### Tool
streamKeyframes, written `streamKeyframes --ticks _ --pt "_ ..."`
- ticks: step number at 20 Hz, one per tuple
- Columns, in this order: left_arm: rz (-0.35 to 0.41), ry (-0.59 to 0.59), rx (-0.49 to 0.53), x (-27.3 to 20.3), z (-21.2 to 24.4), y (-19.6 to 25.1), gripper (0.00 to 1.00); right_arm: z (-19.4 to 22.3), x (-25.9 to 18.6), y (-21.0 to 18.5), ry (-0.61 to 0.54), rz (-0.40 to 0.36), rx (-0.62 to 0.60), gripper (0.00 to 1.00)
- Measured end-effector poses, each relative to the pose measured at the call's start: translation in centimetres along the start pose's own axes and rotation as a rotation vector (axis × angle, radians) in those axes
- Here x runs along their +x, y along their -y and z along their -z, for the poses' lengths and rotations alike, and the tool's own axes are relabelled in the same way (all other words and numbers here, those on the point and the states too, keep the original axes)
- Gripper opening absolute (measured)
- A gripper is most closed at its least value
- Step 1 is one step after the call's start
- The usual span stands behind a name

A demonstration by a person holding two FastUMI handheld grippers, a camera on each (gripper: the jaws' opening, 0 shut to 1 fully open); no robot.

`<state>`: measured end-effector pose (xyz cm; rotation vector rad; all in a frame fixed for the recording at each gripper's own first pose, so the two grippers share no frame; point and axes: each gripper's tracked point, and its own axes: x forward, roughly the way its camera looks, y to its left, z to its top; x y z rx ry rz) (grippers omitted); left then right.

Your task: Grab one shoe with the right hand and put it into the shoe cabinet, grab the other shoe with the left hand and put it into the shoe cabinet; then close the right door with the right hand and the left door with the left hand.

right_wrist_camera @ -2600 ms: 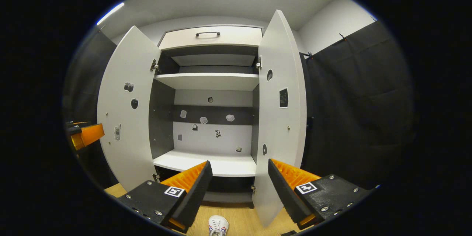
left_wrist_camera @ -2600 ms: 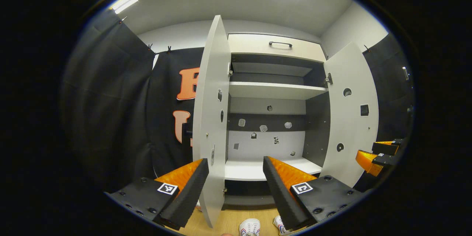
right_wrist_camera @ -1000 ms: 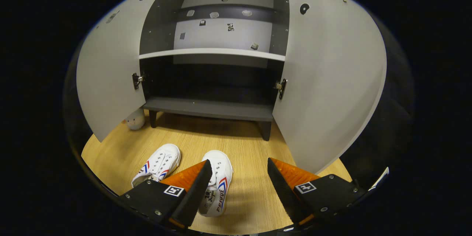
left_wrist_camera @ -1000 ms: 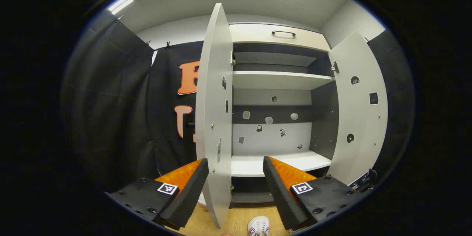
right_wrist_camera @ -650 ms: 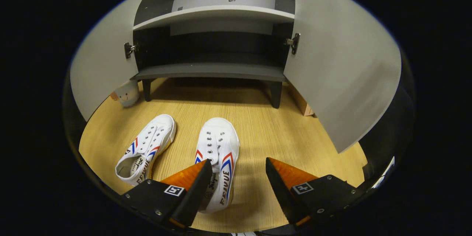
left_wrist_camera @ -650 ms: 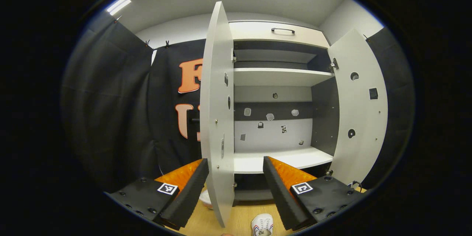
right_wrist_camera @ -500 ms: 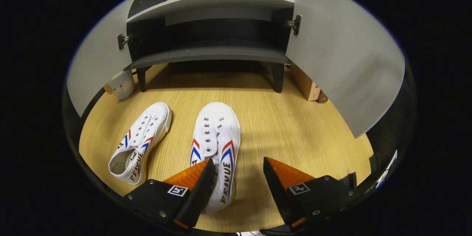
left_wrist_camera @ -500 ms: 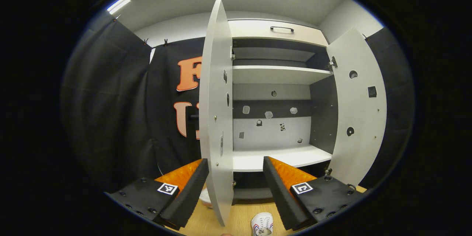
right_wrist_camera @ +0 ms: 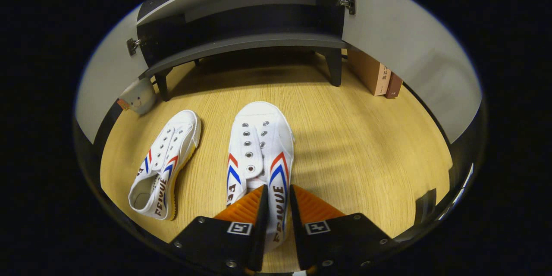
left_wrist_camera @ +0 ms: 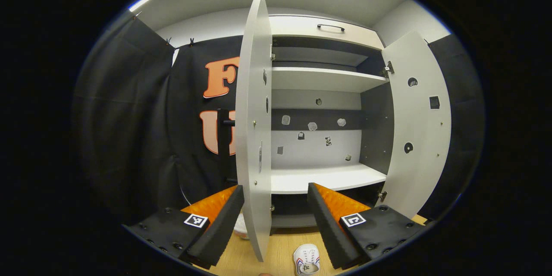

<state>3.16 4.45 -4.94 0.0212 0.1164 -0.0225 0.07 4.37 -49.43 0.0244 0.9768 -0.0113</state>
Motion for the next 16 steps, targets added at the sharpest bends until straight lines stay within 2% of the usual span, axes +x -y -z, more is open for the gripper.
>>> streamKeyframes --ticks 1,2,3,4,10,15,16 --pt "0.001 -0.001 -0.002 0.0 0.1 -0.2 0.94 -0.1 -0.1 0.4 -0.004 0.022 0.0 0.25" --pt "0.002 -0.003 -0.003 -0.1 0.2 -0.4 0.96 -0.4 -0.2 1.0 0.003 0.05 0.011 0.12" --pt "0.003 -0.004 -0.001 -0.1 0.2 -0.6 0.96 -0.8 -0.3 1.0 0.007 0.058 0.021 0.04" --pt "0.004 -0.002 0.003 -0.1 0.2 -0.8 0.94 -1.0 -0.7 1.0 0.003 0.063 0.032 0.0" --pt "-0.004 0.023 0.0 0.0 -0.3 -2.4 0.96 -4.0 -5.9 0.1 0.049 0.095 0.056 0.0" --pt "0.001 0.03 -0.005 0.4 -0.3 -3.2 0.94 -10.2 -12.0 -2.2 0.15 0.059 0.073 0.0" --pt "0.003 0.032 -0.008 0.4 -0.3 -3.4 0.97 -11.6 -13.5 -2.7 0.169 0.048 0.062 0.0"
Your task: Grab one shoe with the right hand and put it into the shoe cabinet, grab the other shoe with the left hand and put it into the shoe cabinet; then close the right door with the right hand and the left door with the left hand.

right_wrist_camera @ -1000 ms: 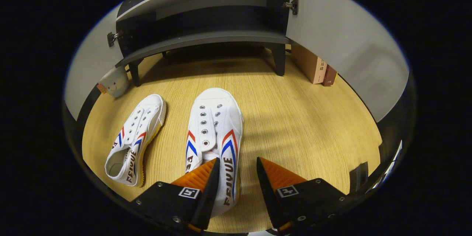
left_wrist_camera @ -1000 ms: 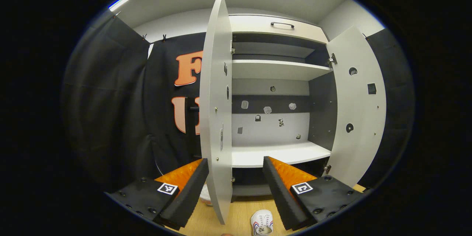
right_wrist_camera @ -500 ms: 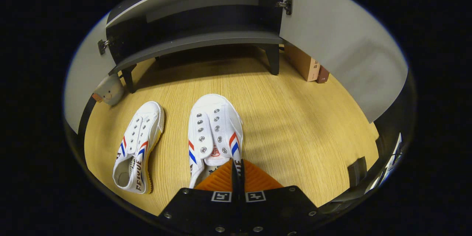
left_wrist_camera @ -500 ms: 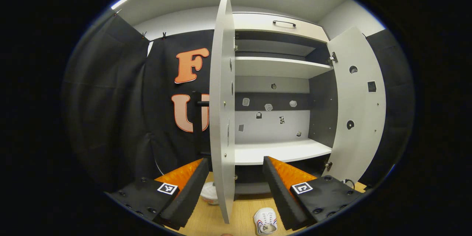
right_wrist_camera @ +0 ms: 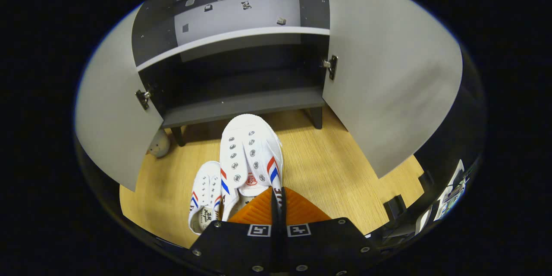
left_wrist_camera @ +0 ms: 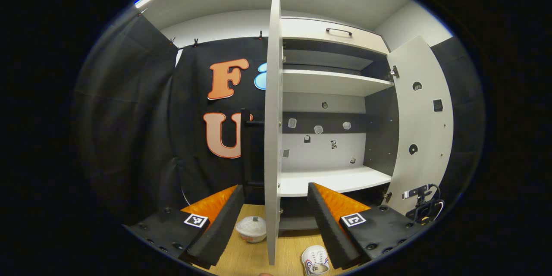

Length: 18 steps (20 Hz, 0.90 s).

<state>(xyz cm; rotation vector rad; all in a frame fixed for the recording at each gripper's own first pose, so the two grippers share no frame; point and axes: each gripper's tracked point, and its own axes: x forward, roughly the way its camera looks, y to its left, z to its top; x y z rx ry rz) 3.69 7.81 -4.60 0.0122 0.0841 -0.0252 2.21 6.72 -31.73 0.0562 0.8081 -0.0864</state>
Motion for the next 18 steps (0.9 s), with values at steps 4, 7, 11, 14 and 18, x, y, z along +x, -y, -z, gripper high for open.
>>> streamKeyframes --ticks 4,7,11,14,18 --pt "0.004 0.008 -0.005 0.0 -0.1 -0.6 0.97 -7.6 -4.8 -2.1 0.11 -0.049 -0.006 0.0" --pt "0.013 0.01 -0.011 -0.4 0.0 -0.5 0.96 -12.8 -7.2 -3.0 0.197 -0.07 -0.028 0.0" --pt "0.029 0.019 -0.009 -1.0 -0.1 0.1 0.96 -17.5 -11.3 -2.4 0.277 -0.077 -0.005 0.0" --pt "0.036 0.017 -0.01 -1.4 0.0 0.1 0.96 -20.0 -14.0 -2.0 0.326 -0.074 0.015 0.0" --pt "0.019 0.013 -0.007 -1.6 0.3 -0.6 0.96 -22.0 -18.5 -1.5 0.369 -0.065 0.025 0.0"
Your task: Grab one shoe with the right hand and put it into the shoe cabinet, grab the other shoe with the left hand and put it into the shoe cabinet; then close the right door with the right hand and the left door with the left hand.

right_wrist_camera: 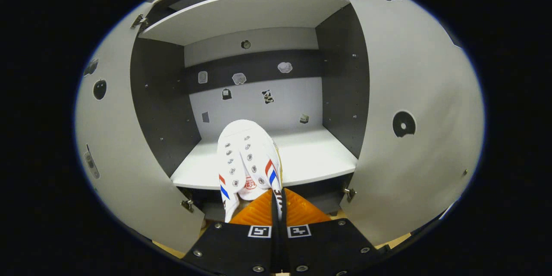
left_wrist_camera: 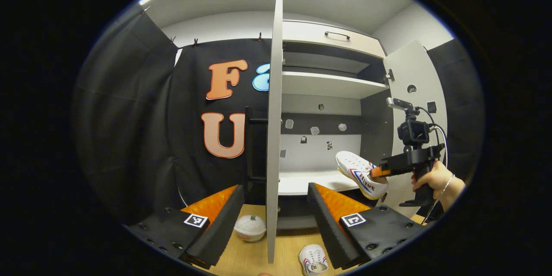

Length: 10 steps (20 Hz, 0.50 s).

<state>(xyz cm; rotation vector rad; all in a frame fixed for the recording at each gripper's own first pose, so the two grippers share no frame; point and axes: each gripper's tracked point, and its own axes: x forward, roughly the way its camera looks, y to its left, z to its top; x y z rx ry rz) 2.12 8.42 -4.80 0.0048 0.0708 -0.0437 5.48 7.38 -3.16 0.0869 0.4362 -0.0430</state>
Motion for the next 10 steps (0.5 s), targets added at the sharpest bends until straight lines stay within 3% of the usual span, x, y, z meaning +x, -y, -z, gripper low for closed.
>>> streamKeyframes --ticks 6,10 --pt "-0.046 -0.002 0.001 -0.1 0.0 -2.1 0.94 -3.6 -2.2 1.5 -0.005 0.011 0.063 0.0" --pt "-0.075 -0.001 0.008 0.0 -0.2 -3.2 0.96 -3.2 0.7 1.7 -0.046 0.041 0.069 0.0"
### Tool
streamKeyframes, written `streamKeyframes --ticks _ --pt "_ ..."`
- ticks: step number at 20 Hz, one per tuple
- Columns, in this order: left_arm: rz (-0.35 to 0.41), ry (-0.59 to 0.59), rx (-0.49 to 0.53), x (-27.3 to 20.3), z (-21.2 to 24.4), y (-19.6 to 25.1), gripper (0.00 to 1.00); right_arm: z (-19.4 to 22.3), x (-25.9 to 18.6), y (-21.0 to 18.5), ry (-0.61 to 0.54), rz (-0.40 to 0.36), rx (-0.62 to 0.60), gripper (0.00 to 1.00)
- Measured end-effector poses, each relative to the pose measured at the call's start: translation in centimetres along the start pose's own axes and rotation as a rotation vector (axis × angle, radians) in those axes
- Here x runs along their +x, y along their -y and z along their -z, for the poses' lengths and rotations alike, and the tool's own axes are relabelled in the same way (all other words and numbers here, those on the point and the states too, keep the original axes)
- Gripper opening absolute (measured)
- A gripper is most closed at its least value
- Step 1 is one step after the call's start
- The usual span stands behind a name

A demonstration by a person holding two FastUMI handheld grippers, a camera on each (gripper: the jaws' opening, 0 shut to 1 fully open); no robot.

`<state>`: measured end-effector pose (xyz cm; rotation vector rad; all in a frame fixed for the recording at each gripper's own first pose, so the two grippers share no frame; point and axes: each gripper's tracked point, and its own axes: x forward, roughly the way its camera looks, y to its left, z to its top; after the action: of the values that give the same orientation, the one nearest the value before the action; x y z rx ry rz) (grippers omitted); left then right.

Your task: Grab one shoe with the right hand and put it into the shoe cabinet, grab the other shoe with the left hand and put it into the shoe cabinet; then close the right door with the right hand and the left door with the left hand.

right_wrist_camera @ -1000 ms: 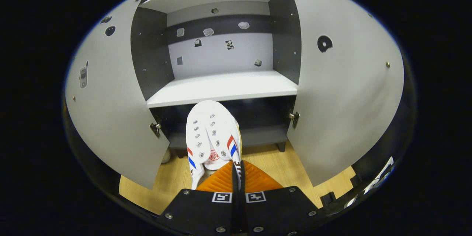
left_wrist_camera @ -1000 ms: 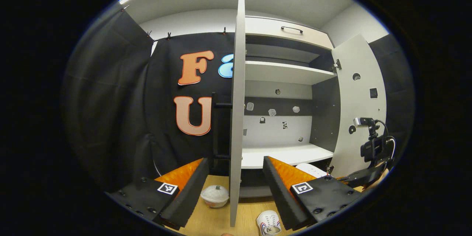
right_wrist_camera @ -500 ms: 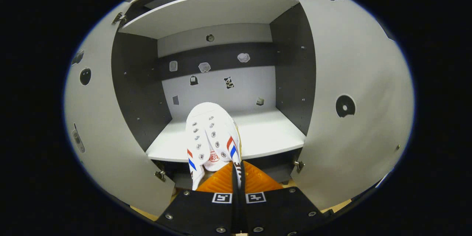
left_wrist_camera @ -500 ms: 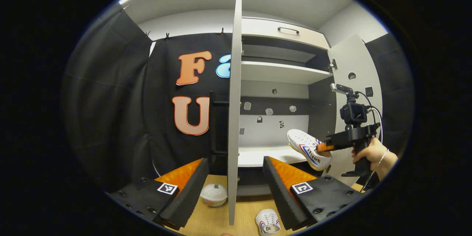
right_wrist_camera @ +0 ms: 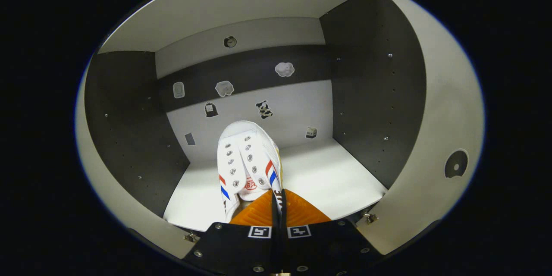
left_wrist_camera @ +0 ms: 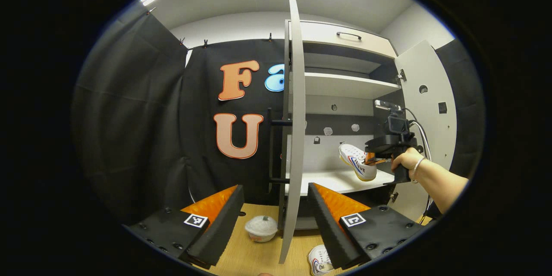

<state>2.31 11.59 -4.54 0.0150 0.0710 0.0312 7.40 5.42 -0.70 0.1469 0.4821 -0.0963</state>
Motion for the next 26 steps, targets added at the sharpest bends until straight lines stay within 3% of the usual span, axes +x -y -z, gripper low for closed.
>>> streamKeyframes --ticks 5,9,12,15,16,22,26 --pt "-0.021 -0.014 0.004 0.3 0.5 -0.3 0.96 0.8 7.5 0.4 -0.069 0.054 -0.026 0.0" --pt "-0.025 -0.022 0.012 0.8 0.6 0.0 0.94 1.9 9.4 0.9 -0.107 0.072 -0.013 0.0" --pt "-0.016 -0.028 0.007 1.4 1.0 0.8 0.96 1.0 8.4 0.4 -0.064 0.041 -0.004 0.22" --pt "0.003 -0.035 -0.003 1.8 1.2 1.8 0.94 -0.6 6.0 0.4 0.005 0.013 0.005 0.24" --pt "0.011 -0.037 -0.006 1.9 1.3 2.3 0.94 -0.7 4.9 0.5 0.014 0.004 -0.002 0.34" --pt "0.076 -0.069 -0.01 2.2 2.6 5.9 0.96 1.1 -1.0 1.5 0.08 -0.044 -0.083 0.71" --pt "0.045 -0.08 0.044 2.0 3.2 6.0 0.96 3.3 -4.9 2.0 0.113 -0.089 -0.145 0.92"
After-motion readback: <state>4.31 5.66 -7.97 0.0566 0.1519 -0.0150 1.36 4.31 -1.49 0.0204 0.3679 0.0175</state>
